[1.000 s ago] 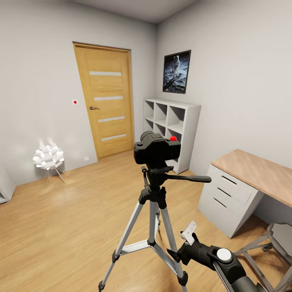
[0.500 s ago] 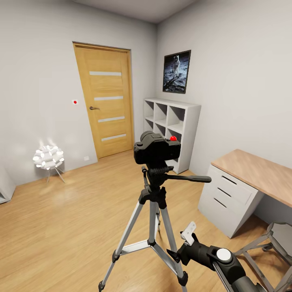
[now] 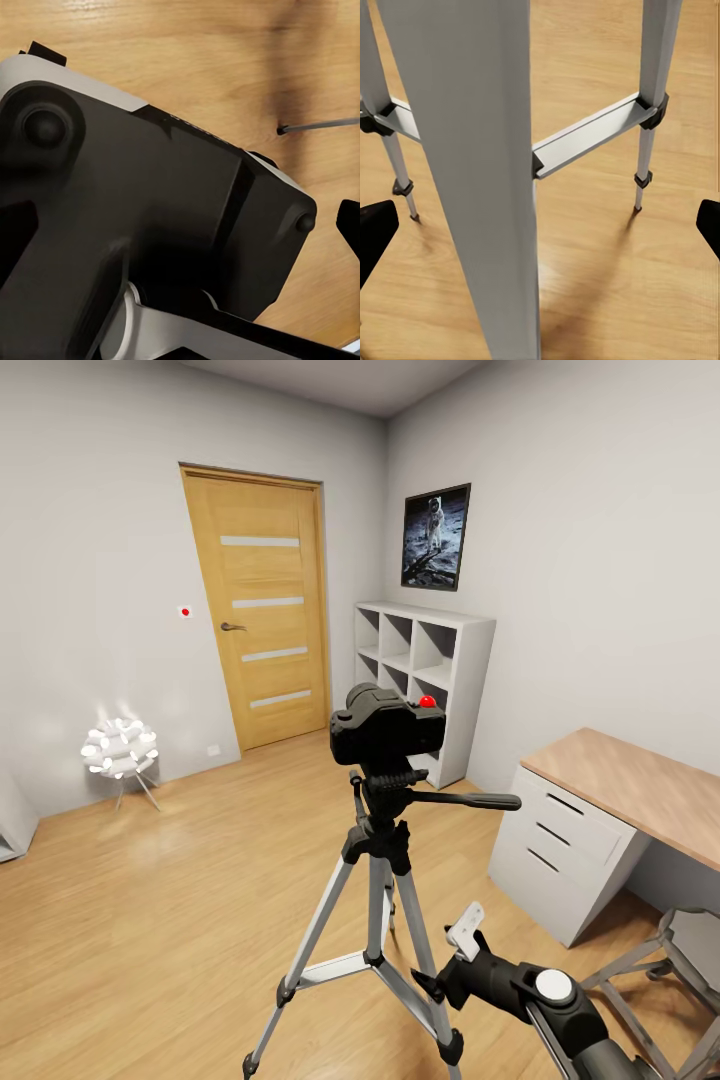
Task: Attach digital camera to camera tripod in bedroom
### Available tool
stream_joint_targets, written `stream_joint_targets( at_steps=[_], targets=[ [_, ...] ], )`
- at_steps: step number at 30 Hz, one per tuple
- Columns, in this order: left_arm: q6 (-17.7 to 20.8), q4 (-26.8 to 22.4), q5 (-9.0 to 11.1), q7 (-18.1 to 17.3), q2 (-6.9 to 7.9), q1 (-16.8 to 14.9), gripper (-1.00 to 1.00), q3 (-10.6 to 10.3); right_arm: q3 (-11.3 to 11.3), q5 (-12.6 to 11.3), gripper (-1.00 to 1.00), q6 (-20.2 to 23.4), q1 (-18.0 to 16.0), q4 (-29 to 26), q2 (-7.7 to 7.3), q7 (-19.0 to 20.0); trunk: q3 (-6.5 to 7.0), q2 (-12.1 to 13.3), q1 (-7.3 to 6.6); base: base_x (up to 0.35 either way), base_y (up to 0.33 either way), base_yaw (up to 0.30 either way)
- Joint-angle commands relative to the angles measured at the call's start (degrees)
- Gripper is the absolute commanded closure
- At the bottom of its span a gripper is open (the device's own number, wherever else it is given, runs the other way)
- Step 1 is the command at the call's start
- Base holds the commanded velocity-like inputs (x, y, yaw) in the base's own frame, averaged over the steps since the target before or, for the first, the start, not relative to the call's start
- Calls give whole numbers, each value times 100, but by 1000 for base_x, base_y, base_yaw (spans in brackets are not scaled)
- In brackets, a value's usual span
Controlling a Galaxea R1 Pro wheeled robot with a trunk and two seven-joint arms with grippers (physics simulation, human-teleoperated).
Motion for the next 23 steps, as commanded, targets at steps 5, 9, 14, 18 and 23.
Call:
stream_joint_targets(
  at_steps=[5, 9, 14, 18, 23],
  targets=[
    [44, 7, 61, -26, 2, -5, -100, -24, -5, 46, -100, 23, -5, -71, -4, 31, -9, -7, 2, 0, 0, 0],
    [44, 8, 61, -26, 2, -5, -100, -24, -10, 36, -100, 32, -5, -93, -4, 31, -9, -7, 2, 0, 0, 0],
    [44, 7, 61, -26, 2, -5, -100, -24, -19, 21, -100, 40, -5, -114, -9, 32, -9, -7, 2, 0, 0, 0],
    [44, 5, 61, -26, 2, -5, -100, -24, -20, 8, -100, 44, -5, -122, -11, 32, -9, -7, 2, 0, 0, 0],
    [44, 6, 61, -26, 2, -5, -100, -24, -20, 0, -100, 48, -5, -127, -14, 32, -9, -7, 2, 0, 0, 0]
  ],
)
